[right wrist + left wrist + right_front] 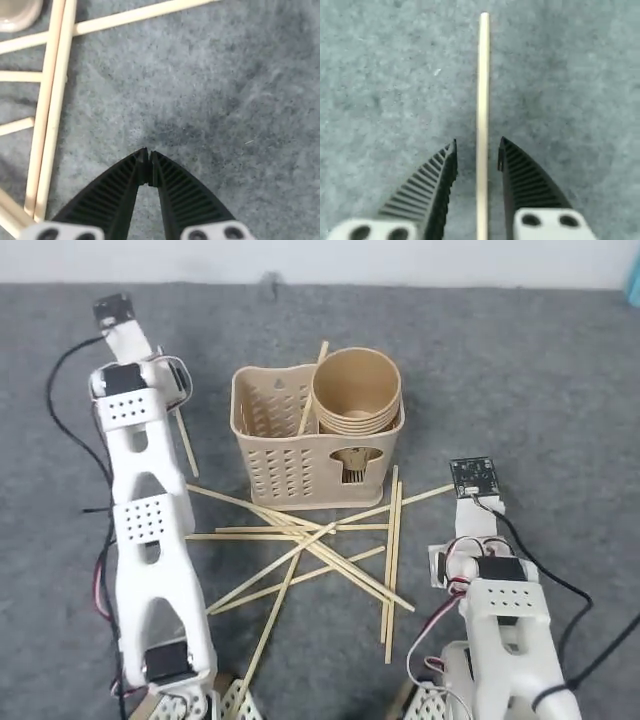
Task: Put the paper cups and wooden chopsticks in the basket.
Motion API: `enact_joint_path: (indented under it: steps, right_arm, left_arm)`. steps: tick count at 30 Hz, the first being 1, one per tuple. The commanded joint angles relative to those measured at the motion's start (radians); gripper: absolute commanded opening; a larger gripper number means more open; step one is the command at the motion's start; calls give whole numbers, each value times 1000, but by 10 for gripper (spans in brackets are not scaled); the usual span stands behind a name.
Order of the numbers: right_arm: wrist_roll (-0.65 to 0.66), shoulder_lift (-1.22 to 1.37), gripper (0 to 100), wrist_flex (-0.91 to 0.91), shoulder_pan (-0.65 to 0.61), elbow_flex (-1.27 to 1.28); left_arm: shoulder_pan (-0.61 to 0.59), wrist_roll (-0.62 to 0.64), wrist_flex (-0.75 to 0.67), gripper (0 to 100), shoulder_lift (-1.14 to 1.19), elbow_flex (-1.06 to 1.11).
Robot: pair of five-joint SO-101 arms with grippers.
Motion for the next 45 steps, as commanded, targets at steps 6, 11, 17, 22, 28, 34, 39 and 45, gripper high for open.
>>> enact_joint_path:
  steps: [6,11,17,22,28,34,39,45]
  right_arm:
    - [18,-30,8,-10,5,-9]
    - [18,-30,8,-16,5,-9]
    - [18,-30,8,-18,5,-12]
    - [18,-30,8,-18,5,-12]
    - [18,-30,8,-18,5,-12]
    - [18,-30,8,-19,7,-11]
    - [18,-30,8,-19,7,-12]
    - [18,-30,8,-19,7,-11]
  left_arm:
    - [3,9,-126,133,2,87]
    - [3,5,-123,22,5,87]
    - [-9,5,-80,12,-5,45]
    - [21,11,101,12,-41,-61]
    - [91,12,311,12,-227,-59]
    - [84,51,318,11,-362,-28]
    - [81,52,316,11,-532,202]
    - [91,54,308,11,-806,564]
